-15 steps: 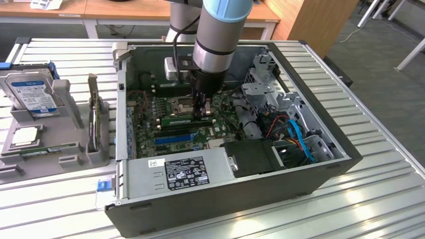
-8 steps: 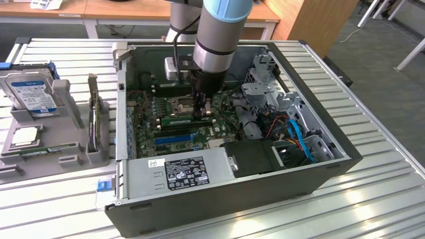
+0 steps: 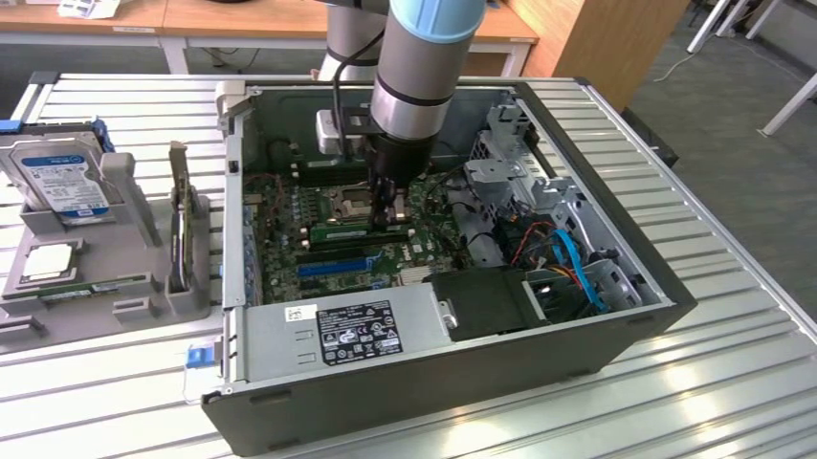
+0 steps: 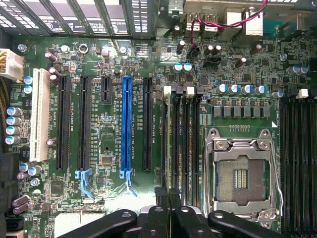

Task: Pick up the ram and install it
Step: 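Insert the ram into the slot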

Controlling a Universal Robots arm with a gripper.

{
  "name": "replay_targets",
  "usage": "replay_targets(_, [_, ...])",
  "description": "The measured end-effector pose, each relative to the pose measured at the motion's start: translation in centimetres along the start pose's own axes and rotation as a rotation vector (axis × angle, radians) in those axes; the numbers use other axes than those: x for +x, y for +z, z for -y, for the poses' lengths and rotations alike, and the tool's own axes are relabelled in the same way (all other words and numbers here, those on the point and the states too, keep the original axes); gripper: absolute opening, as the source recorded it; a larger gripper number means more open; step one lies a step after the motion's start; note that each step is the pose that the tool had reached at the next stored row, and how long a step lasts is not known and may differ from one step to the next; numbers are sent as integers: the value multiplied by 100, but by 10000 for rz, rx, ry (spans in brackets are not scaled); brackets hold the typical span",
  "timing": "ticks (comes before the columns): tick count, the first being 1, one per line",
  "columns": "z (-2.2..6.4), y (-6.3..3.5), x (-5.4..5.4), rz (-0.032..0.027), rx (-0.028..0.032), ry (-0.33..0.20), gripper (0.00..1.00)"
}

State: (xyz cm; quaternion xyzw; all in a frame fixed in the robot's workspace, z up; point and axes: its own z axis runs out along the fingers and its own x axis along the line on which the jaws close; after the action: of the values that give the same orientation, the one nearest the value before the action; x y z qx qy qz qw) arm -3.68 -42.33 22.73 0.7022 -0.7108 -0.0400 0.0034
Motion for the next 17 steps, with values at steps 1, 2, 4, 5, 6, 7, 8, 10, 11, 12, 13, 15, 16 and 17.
replay_targets(1, [0, 0, 0, 0, -1, 0, 12])
replay_targets(2, [0, 0, 0, 0, 0, 1, 12])
replay_targets(4, [0, 0, 0, -1, -1, 3, 12])
replay_targets(5, [1, 0, 0, -1, -1, 3, 12])
replay_targets(6, [3, 0, 0, 0, 0, 1, 12])
replay_targets(7, [3, 0, 0, -1, 0, 1, 12])
replay_targets(8, [3, 0, 0, 0, 0, 1, 12])
replay_targets(10, [3, 3, 0, -1, 0, 1, 12])
replay_targets(11, [3, 6, 0, 1, 1, 0, 12])
replay_targets(12, [3, 10, 0, 2, 0, 1, 12])
replay_targets(13, [4, 14, 1, 0, 0, 1, 12])
replay_targets(15, [4, 21, 1, -1, 0, 1, 12])
replay_targets(16, [4, 23, 2, -3, -1, 1, 12])
replay_targets(17, [4, 25, 2, -4, 0, 1, 12])
